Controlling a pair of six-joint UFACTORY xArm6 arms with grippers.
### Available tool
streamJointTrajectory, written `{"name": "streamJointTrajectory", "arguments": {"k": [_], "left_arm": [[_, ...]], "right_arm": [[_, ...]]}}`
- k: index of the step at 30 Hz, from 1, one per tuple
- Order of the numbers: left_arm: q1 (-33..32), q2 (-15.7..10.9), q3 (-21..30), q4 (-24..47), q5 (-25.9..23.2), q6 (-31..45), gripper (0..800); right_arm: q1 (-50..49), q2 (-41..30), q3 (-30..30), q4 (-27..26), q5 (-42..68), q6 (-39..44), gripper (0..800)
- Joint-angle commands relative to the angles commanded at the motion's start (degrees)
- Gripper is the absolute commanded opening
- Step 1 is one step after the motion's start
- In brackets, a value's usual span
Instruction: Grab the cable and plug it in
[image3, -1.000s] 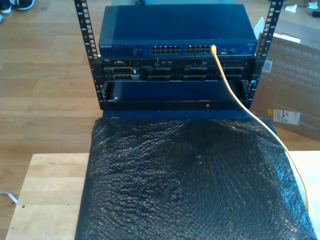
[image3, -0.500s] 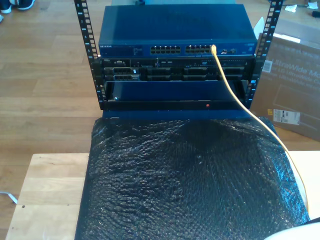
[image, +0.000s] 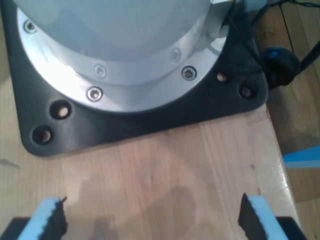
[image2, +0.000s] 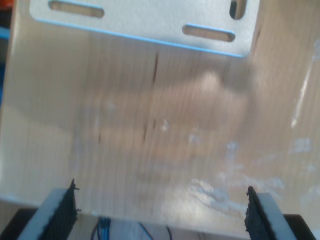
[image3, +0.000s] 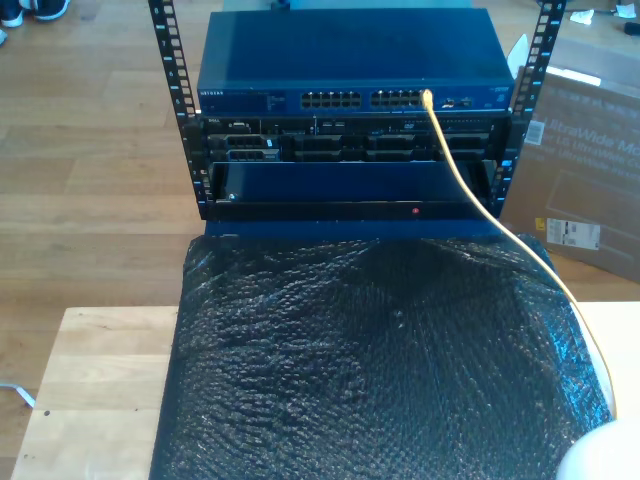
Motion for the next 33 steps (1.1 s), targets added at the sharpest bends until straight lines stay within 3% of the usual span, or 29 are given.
{"name": "streamJointTrajectory", "arguments": {"k": [6, 33], "left_arm": [[0.0, -0.09, 0.0, 0.0, 0.0, 0.0, 800], [0.0, -0.09, 0.0, 0.0, 0.0, 0.0, 800]], "right_arm": [[-2.55, -0.18, 2.64, 6.33, -3.16, -1.85, 800], [-2.99, 0.0, 2.64, 6.42, -4.13, -2.9, 800]]}}
